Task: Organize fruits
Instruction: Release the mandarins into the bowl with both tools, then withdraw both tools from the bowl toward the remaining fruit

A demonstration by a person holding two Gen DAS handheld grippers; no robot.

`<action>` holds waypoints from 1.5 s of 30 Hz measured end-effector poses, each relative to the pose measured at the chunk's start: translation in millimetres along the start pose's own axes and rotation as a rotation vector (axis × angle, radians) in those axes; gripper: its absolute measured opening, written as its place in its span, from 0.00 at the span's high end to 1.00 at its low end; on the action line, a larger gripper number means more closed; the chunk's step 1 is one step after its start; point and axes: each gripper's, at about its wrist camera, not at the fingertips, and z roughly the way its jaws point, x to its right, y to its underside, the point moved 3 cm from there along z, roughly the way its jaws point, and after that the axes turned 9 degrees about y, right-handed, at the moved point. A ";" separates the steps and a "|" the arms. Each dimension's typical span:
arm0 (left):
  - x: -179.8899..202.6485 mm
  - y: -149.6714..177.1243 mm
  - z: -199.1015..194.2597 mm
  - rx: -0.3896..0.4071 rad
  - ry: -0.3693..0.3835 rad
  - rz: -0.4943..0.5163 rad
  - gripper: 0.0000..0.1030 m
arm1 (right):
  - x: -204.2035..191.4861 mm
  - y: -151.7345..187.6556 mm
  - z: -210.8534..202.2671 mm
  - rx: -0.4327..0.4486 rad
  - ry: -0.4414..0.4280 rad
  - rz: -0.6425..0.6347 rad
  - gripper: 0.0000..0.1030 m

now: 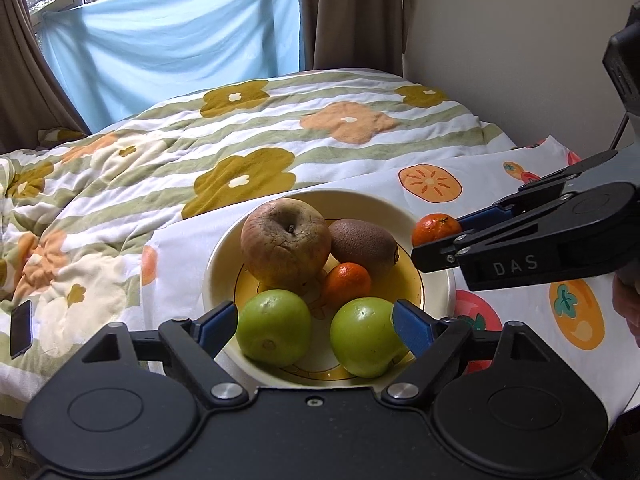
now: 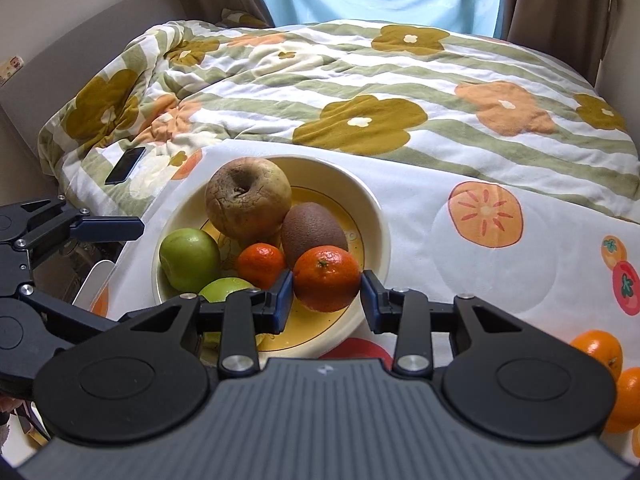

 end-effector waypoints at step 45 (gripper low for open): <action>84.9 -4.5 -55.0 0.125 -0.085 -0.010 0.04 | 81.8 42.6 -98.4 0.141 0.109 0.138 0.00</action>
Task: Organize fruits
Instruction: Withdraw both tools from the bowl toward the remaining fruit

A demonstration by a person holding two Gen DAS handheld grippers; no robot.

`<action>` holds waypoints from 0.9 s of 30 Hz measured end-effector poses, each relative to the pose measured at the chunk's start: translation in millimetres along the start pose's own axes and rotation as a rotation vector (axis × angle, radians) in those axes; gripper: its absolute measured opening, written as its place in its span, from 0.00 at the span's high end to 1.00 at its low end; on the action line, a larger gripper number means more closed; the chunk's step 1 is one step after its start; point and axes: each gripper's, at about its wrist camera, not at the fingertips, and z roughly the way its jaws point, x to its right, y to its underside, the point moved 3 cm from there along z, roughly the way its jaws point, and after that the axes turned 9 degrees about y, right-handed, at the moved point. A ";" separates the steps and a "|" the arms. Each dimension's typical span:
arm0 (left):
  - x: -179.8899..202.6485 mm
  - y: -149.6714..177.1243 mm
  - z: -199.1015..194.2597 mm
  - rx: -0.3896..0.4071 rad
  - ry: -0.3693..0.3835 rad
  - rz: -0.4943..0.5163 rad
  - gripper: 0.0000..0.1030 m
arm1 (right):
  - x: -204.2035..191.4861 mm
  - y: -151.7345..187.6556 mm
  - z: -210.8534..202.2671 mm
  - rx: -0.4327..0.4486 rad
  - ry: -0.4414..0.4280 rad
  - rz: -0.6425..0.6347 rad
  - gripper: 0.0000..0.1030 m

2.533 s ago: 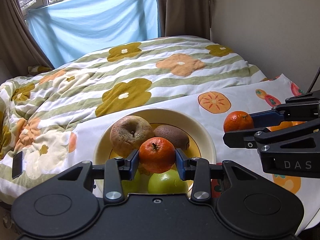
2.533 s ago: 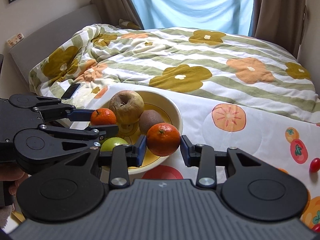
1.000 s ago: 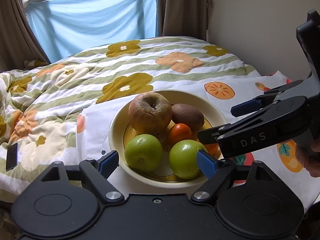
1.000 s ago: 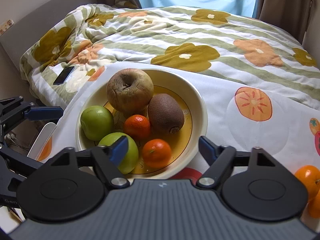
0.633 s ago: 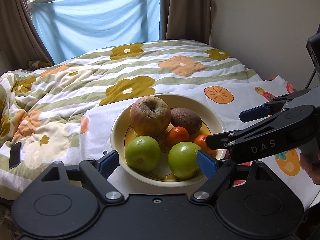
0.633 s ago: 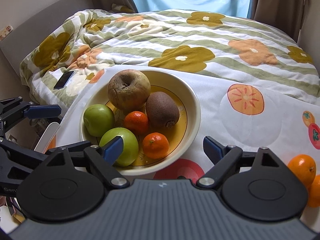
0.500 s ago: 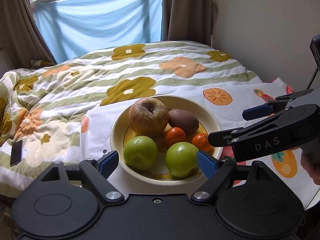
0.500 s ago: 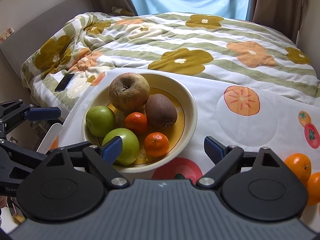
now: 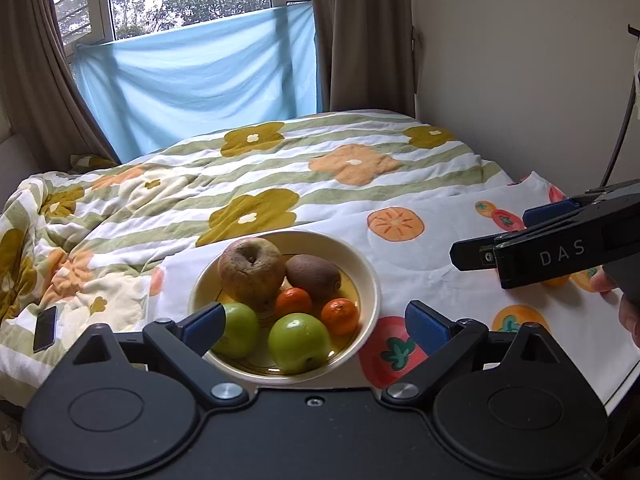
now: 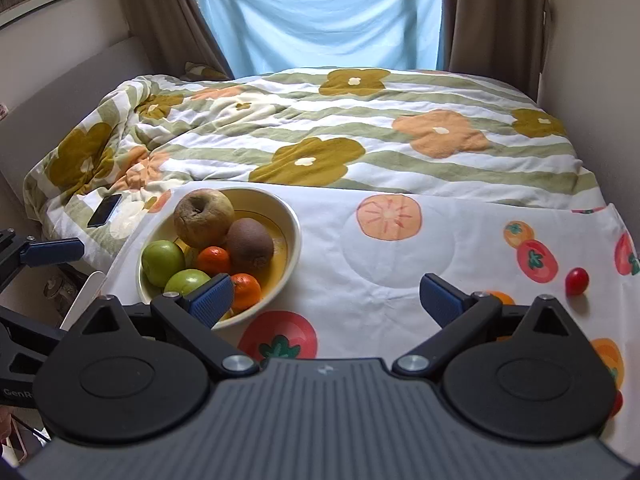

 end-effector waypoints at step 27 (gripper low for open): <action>168.5 -32.2 66.1 -0.007 0.213 0.198 0.05 | 192.6 80.9 -56.2 -0.041 0.296 0.220 0.00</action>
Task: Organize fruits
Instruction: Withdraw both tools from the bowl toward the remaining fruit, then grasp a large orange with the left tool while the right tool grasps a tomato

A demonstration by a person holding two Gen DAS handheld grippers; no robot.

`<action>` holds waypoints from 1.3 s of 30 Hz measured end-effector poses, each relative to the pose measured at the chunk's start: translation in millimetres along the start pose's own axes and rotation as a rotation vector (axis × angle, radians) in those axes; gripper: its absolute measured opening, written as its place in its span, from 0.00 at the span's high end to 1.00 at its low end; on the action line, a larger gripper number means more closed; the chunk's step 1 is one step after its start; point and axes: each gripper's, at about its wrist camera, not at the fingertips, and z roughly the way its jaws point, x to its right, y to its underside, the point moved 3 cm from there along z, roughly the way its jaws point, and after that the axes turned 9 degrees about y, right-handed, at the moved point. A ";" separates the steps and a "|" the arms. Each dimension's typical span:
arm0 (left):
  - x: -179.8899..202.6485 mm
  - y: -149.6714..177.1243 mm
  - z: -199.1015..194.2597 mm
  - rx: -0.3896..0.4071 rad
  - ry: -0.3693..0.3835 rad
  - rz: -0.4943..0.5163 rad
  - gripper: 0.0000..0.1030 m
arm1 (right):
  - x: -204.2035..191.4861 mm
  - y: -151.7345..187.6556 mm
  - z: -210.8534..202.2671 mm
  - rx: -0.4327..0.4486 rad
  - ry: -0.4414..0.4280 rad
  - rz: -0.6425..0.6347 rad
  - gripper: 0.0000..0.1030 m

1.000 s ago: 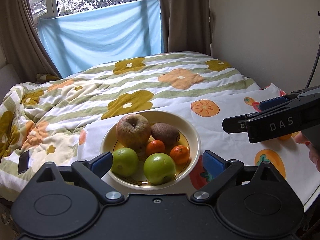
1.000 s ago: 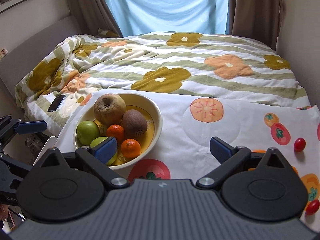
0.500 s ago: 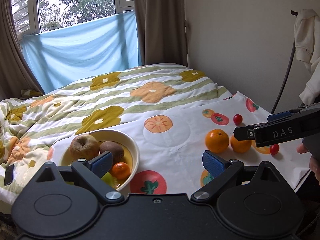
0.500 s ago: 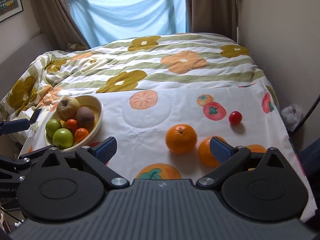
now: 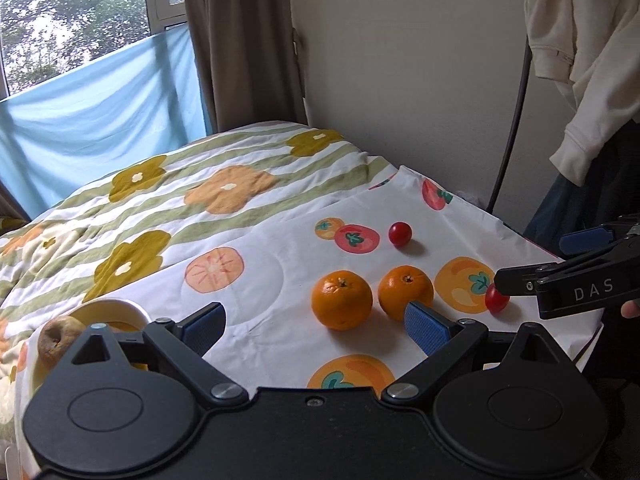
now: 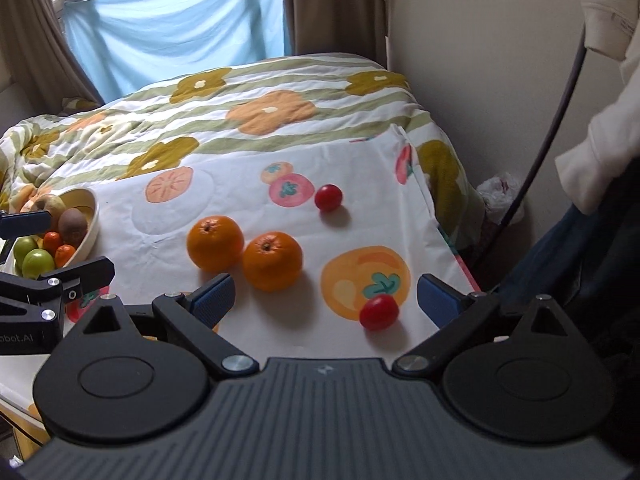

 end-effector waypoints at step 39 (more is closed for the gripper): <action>-21.2 7.9 150.6 -0.168 0.285 0.199 0.35 | 2.9 35.2 92.9 -0.097 0.311 0.255 0.20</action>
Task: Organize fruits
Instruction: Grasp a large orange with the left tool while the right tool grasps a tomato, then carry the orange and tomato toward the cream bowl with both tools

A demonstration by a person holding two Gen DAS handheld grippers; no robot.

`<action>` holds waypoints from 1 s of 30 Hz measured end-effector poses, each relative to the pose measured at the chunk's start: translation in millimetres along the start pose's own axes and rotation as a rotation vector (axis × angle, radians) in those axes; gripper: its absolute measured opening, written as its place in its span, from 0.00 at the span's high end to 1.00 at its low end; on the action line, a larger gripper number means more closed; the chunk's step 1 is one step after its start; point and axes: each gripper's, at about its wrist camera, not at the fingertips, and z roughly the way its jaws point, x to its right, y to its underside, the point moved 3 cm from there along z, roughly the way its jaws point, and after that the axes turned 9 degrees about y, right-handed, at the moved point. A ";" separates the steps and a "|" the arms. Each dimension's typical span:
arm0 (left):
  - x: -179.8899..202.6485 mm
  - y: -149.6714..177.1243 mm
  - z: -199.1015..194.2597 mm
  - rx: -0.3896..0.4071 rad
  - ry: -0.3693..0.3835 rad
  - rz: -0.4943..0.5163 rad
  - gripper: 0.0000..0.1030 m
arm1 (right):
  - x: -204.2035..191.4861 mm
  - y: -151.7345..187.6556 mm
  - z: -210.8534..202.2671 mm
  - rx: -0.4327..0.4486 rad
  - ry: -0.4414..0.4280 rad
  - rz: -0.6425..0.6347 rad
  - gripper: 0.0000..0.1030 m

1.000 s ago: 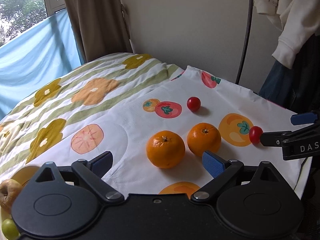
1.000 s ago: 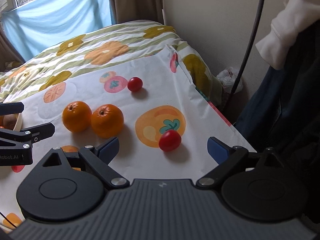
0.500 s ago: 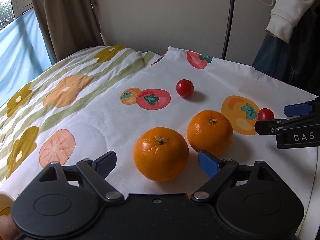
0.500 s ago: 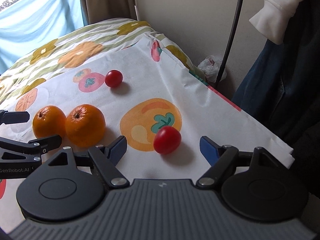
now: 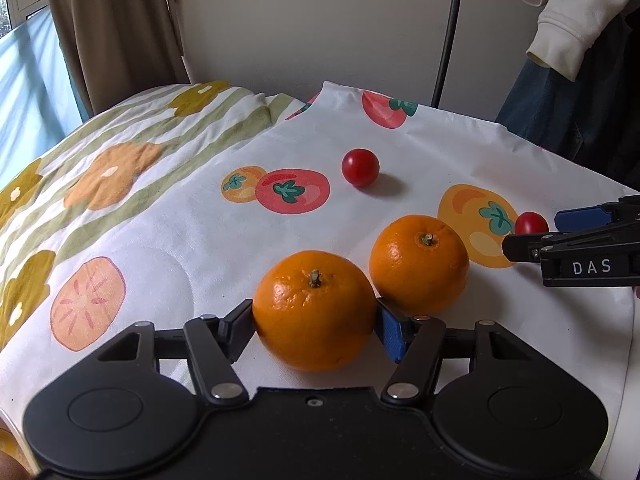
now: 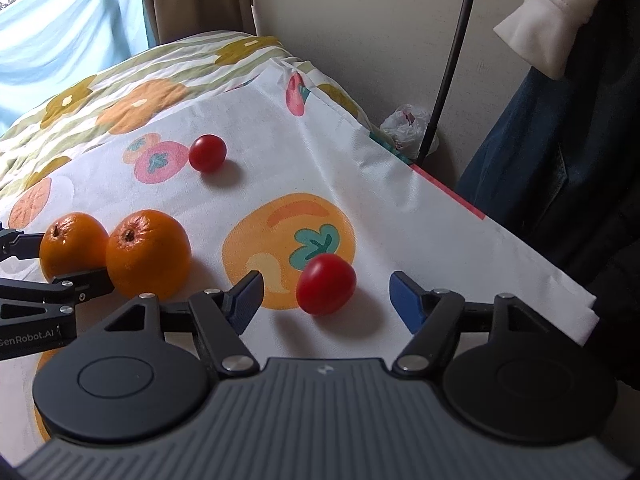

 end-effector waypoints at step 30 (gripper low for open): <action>11.6 3.8 -39.8 0.074 -0.150 -0.133 0.36 | 0.7 -11.6 -16.4 0.030 -0.080 -0.096 0.54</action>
